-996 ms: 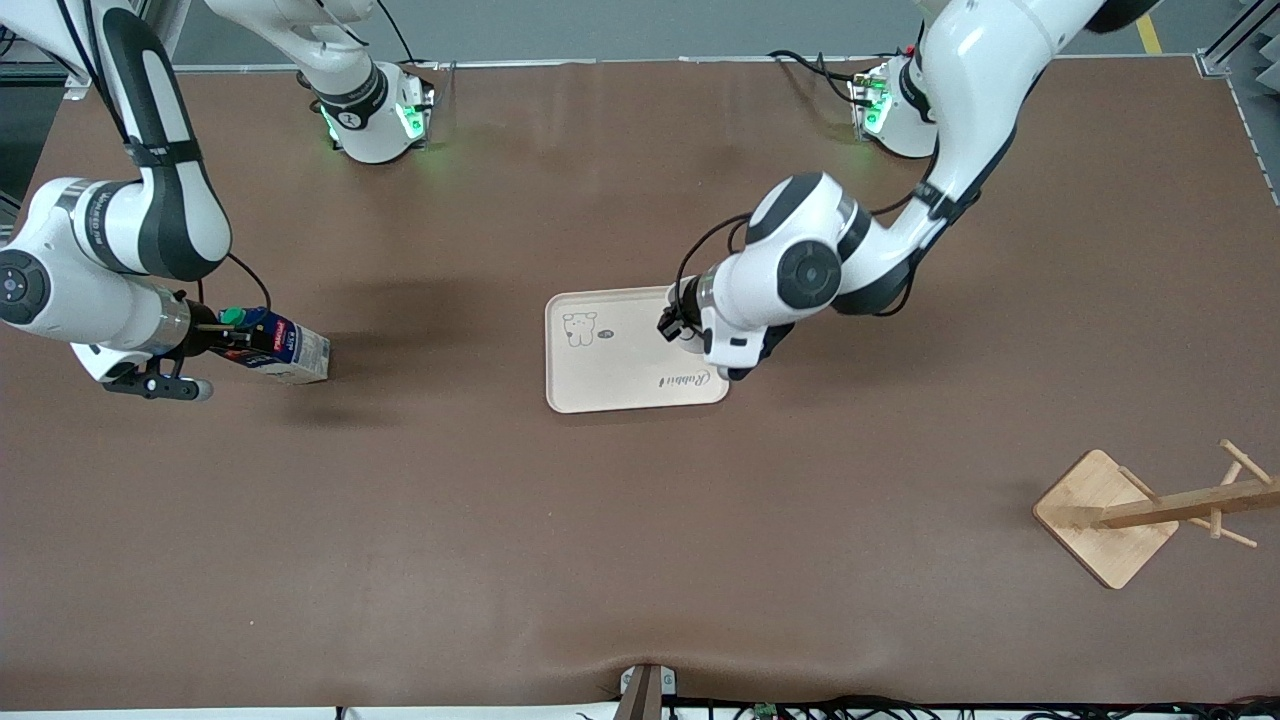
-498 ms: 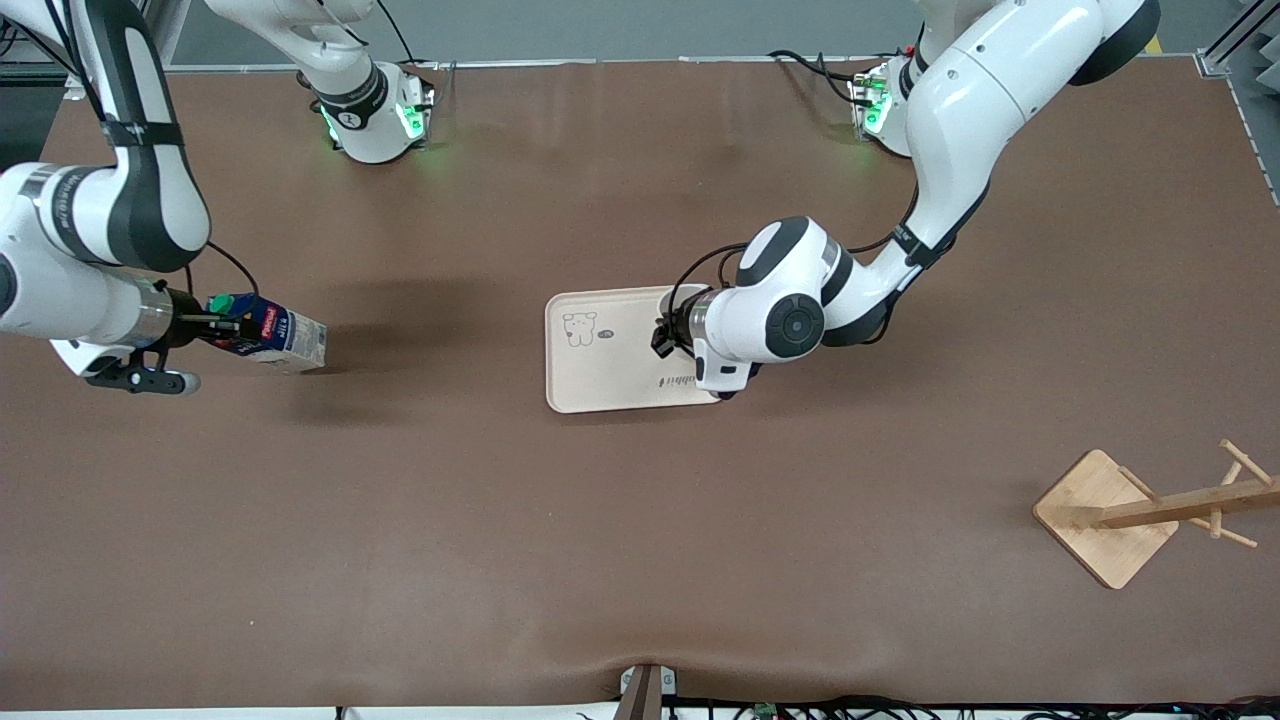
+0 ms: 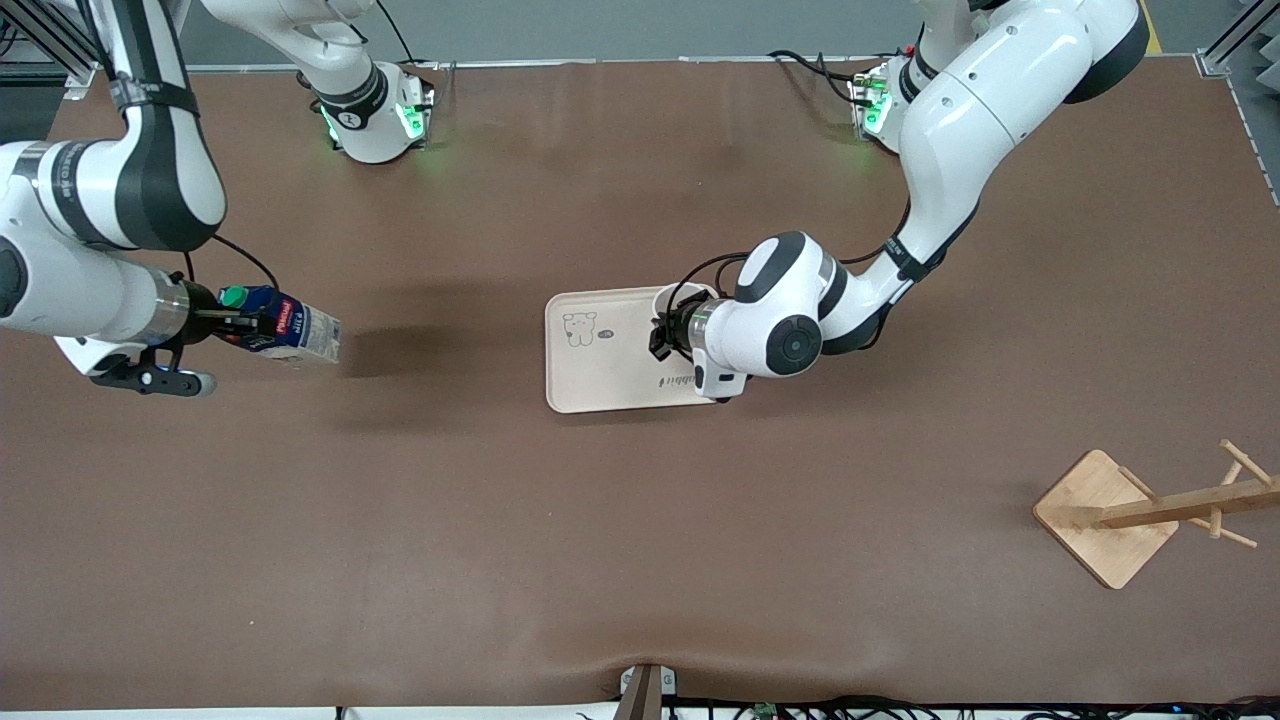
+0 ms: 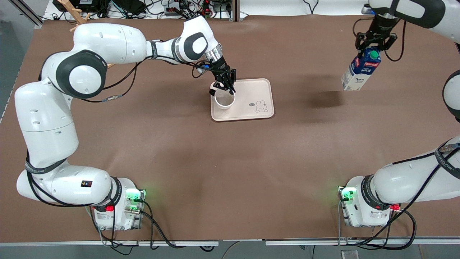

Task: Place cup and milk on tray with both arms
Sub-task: 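Lower the mug onto the tray with the left gripper while the right gripper lifts milk, then release the mug and withdraw the left gripper while the right gripper carries the milk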

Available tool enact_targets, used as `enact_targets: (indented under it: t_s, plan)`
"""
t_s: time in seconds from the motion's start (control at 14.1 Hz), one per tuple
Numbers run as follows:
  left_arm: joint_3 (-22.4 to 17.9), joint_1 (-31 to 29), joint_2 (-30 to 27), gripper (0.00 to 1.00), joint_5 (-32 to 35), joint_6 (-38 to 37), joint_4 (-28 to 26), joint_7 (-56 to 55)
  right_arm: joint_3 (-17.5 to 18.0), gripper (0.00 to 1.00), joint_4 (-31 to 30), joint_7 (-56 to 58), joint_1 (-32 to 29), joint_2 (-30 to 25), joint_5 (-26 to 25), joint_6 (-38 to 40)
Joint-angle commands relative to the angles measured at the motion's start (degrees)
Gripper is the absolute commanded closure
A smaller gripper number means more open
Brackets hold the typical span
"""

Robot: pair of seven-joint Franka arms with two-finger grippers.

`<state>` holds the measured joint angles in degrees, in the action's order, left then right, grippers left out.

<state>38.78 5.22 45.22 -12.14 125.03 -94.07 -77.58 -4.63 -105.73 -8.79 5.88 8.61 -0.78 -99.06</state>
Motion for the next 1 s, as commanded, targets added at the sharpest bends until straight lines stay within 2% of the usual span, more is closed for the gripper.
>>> enact_targets:
  t_s: [0.0,0.14,0.36,0.5,0.64,0.71,0.92]
  plan:
    - [0.0,0.3,0.6,0.0,-1.2,-1.0,1.4,1.0,-0.2,1.0,1.8,-1.2,1.9,-0.1,1.2,1.2]
    - [0.1,-0.1,0.1,0.0,-1.2,-1.0,1.6,0.9,-0.2,1.0,3.0,-2.2,4.1,0.0,4.0,1.2]
    - [0.2,-2.0,-2.0,0.0,-1.0,-1.7,2.3,0.9,-0.2,1.0,4.3,-13.5,11.5,0.4,5.2,1.3]
    - [0.1,-2.9,-3.6,0.0,-0.4,-9.1,7.6,0.8,-0.2,1.0,4.4,-23.2,17.4,0.4,5.2,0.9]
    - [0.1,-4.2,-4.9,0.0,4.2,-18.1,14.1,0.9,-0.2,1.0,5.7,-30.6,22.4,1.2,5.3,0.3]
    - [0.2,-5.3,-6.1,0.0,7.8,-21.3,15.7,0.9,-0.2,1.0,6.9,-32.8,24.0,2.5,5.4,-0.2]
    - [0.2,-8.0,-13.2,0.0,17.6,-23.2,15.4,1.0,-0.2,1.0,9.2,-38.6,28.9,5.4,6.3,-1.5]
